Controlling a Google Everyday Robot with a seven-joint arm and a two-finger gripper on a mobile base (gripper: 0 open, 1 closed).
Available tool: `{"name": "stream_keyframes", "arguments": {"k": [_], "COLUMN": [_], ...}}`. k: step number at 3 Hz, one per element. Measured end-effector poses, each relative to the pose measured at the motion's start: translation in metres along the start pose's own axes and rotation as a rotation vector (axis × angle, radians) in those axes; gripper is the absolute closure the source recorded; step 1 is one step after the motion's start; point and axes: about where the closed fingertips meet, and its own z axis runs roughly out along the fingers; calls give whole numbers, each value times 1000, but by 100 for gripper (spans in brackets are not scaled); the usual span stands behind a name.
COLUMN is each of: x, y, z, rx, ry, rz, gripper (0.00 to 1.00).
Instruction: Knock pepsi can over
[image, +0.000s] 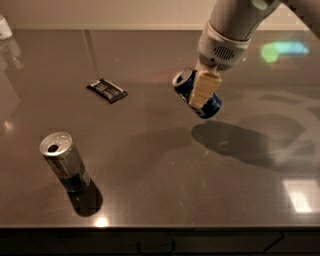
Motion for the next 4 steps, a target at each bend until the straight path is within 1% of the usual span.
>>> {"name": "stream_keyframes", "arguments": {"k": [1,2,3,4], "x": [20,35,43,48], "y": [1,1,2,6], "z": [1,8,19,32], "rx": [-12,-23,-41,-67], "ry": [134,221,266,309], "rz": [-12,-16,-24,-41], "gripper": [100,100,100,82]}}
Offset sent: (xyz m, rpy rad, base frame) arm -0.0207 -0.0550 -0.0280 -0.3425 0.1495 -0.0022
